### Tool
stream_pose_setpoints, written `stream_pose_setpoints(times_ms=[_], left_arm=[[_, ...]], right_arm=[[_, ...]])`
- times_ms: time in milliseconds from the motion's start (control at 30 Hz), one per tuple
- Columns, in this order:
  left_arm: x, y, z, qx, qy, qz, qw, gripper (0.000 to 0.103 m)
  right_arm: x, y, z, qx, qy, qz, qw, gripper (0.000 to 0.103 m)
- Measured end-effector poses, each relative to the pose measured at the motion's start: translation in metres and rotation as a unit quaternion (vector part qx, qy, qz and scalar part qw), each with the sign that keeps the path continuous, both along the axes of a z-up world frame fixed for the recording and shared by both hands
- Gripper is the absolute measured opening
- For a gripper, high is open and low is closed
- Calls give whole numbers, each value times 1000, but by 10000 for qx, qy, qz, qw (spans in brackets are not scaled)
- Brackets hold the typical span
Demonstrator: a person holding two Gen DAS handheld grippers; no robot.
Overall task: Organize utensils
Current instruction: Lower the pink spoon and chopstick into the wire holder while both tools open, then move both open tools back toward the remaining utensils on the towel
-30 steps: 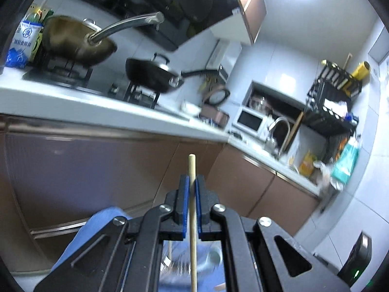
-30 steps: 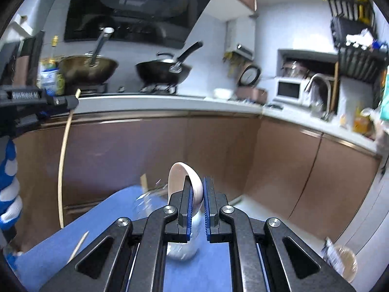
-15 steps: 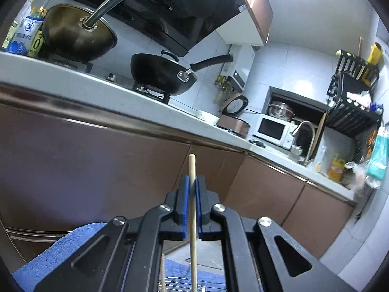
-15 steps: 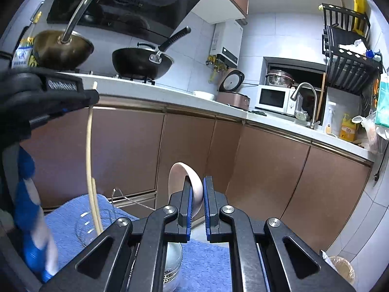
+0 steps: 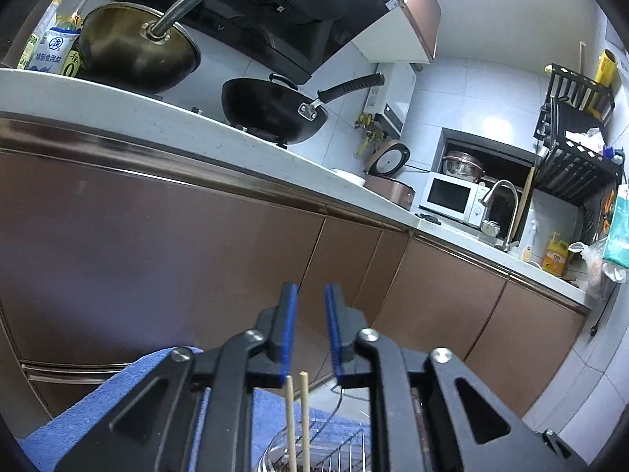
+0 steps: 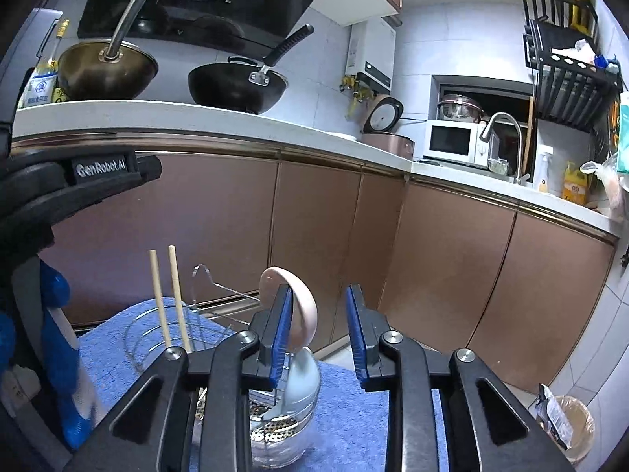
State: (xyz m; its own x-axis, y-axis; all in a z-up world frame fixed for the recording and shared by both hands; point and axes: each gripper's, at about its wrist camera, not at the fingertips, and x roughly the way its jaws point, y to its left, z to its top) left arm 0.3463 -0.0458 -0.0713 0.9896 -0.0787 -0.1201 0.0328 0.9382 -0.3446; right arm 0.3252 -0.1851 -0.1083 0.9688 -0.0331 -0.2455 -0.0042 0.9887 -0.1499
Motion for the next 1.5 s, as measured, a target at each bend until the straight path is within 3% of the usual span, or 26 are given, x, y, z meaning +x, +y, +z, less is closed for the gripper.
stream_pose_setpoints(times_ms=[167,333,633,767,1067,1500], left_arm=[[-29,13,16,143,27,48,9999,18],[-63,28,34,270,1,160,9995,27],[-135,55,60,402,16,355,9986,33],[-168,67,61,527,111,494,9973,37],[-228,85,57,753,349,694,9941,38],[-283,100,55,888,544,624,9926,38]], right_arm=[[-18,-1,8,117,21,4,9999,29],[-38,-4,22,169,-8,-13,9999,29],[-98,-15,50,300,-79,-4,9995,30],[-128,-22,54,416,-21,11,9991,35],[-185,-30,50,554,123,123,9983,36],[-232,-39,54,793,188,400,9959,36]])
